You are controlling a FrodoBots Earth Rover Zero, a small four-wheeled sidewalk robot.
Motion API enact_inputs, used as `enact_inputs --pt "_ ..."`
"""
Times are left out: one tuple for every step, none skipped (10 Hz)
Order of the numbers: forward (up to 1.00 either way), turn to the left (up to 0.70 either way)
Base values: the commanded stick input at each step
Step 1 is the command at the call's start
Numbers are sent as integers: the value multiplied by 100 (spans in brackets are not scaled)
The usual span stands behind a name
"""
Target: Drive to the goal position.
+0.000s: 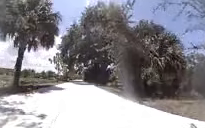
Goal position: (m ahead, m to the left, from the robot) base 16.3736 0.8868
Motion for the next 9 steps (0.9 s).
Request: enact_inputs --pt "85 0" --pt "85 0" --pt "85 34" --pt "85 34" --pt "85 34" --pt "85 34" --pt "85 34" --pt "85 34" --pt "85 34"
